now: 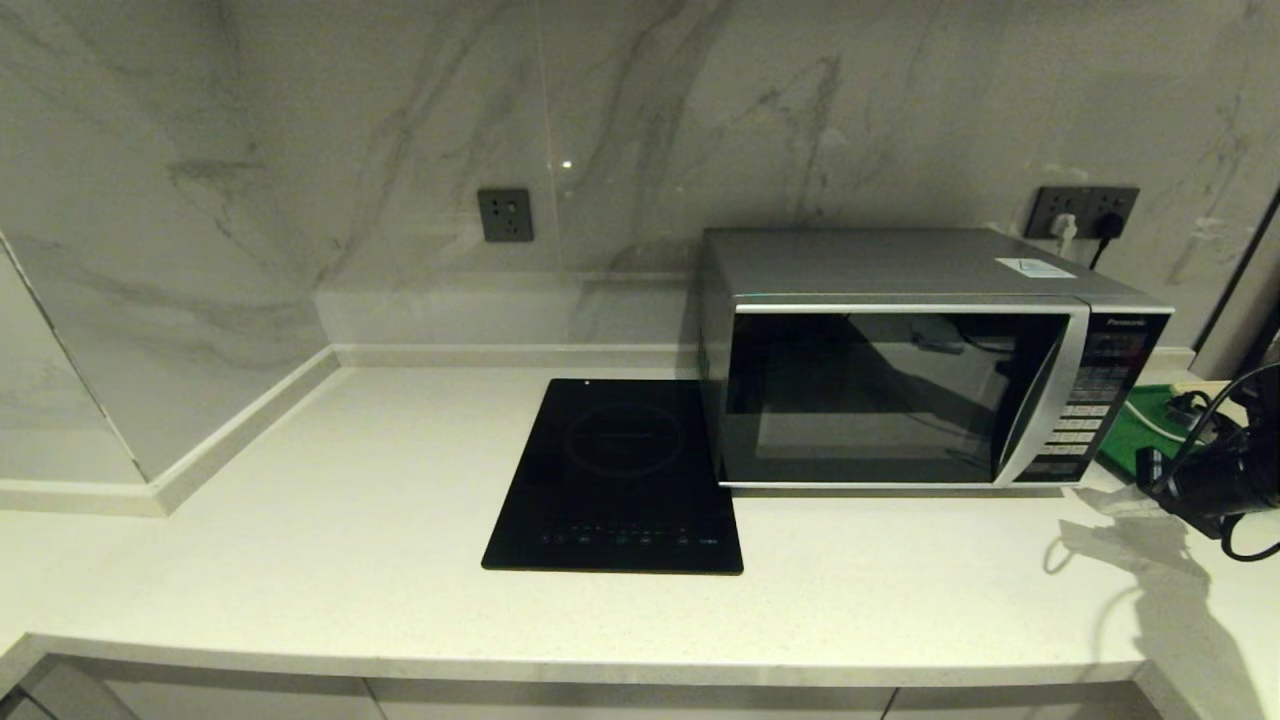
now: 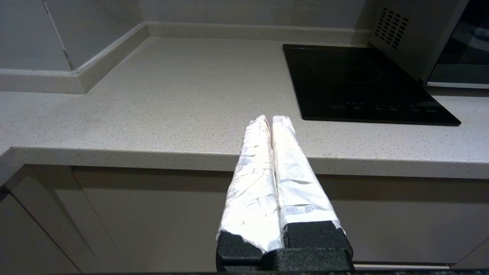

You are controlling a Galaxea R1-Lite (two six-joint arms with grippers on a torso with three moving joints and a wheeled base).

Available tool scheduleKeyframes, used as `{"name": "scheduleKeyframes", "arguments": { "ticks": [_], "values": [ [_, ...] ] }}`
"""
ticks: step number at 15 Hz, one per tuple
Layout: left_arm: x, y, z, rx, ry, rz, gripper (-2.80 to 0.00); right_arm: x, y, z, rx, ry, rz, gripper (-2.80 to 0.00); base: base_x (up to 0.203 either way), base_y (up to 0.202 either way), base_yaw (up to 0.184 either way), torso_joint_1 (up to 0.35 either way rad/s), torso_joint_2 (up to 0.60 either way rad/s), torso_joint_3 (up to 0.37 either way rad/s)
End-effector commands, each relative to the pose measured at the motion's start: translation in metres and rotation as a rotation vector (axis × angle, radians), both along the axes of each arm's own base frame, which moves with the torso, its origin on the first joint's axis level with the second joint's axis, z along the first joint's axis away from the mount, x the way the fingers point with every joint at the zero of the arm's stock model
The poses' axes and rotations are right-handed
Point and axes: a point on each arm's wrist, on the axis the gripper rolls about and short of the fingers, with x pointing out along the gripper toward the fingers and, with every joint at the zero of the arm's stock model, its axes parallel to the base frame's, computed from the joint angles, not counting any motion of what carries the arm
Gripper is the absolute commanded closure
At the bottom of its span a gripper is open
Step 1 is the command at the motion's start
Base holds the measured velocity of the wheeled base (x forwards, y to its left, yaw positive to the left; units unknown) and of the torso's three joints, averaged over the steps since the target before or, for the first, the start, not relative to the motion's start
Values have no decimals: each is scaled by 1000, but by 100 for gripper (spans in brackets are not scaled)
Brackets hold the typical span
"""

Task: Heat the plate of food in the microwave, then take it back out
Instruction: Open the microwave oven

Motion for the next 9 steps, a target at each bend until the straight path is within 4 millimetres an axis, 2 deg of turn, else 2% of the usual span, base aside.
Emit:
{"name": "scheduleKeyframes", "arguments": {
  "ticks": [1,6,9],
  "values": [
    [0,0,0,-1,-1,0,0,11,3,-15,9,-34,30,0,0,0,0,0,0,0],
    [0,0,0,-1,-1,2,0,16,-2,-31,24,-60,28,0,0,0,0,0,0,0],
    [0,0,0,-1,-1,0,0,19,-7,-41,3,-133,29,0,0,0,0,0,0,0]
  ]
}}
